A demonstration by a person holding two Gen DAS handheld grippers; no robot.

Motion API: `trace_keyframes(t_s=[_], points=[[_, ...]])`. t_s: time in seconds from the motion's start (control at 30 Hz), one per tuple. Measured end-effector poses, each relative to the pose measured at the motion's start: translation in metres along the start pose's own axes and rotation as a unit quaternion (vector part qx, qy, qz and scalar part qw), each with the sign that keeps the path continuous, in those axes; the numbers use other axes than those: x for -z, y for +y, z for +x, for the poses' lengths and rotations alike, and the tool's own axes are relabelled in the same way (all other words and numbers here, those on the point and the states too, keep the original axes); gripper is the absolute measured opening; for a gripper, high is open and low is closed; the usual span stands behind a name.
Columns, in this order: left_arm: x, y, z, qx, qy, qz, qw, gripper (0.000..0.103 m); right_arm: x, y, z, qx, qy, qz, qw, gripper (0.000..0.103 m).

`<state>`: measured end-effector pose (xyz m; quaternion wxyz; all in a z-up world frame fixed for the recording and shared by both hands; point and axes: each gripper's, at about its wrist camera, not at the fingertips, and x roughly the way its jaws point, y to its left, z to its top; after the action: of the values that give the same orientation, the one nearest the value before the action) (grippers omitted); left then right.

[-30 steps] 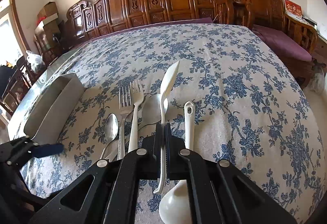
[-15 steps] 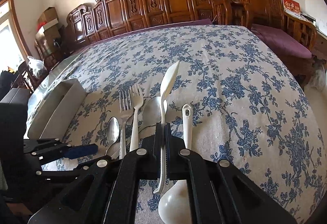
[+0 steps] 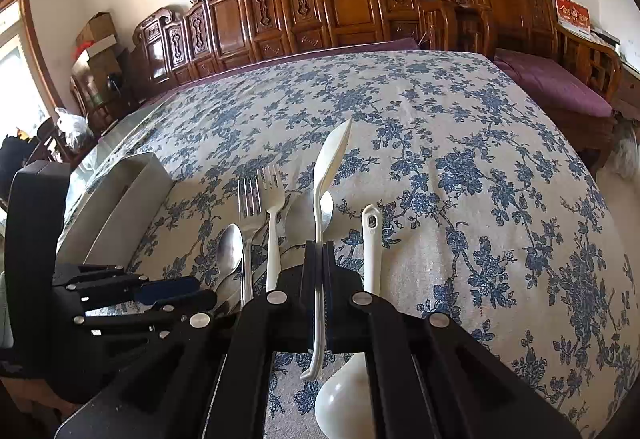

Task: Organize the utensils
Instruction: 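Grasp a metal spoon with the left gripper while the right holds the white plastic spoon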

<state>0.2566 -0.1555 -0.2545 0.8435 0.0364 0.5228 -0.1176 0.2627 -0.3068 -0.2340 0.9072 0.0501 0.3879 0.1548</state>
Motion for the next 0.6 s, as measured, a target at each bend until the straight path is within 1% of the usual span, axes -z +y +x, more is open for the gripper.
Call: trace_keyframes(t_s=[0.07,0.2,0.27,0.37,0.47,0.6], points=[[-0.002,-0.003,0.002,-0.008,0.003,0.008,0.9999,0.018,0.000,0.000,0.000,0.000,0.000,0.001,1.000,0.004],[-0.006,-0.005,0.004,-0.018,0.008,0.017,0.9997,0.011,0.000,0.000,0.000,-0.001,0.000,0.000,1.000,0.004],[-0.007,-0.006,0.005,-0.024,0.011,0.021,0.9994,0.011,0.000,0.001,0.000,-0.001,0.000,0.000,1.000,0.004],[-0.008,-0.012,0.005,-0.027,0.016,0.038,0.9988,0.003,0.000,0.001,0.000,-0.001,0.000,0.001,1.000,0.004],[-0.006,-0.015,0.004,-0.036,0.019,0.053,0.9978,0.002,0.000,0.001,-0.001,-0.001,0.000,0.000,1.000,0.004],[0.000,-0.016,0.000,-0.043,0.013,0.066,0.9968,0.001,0.000,0.001,-0.001,-0.002,-0.001,0.000,1.000,0.004]])
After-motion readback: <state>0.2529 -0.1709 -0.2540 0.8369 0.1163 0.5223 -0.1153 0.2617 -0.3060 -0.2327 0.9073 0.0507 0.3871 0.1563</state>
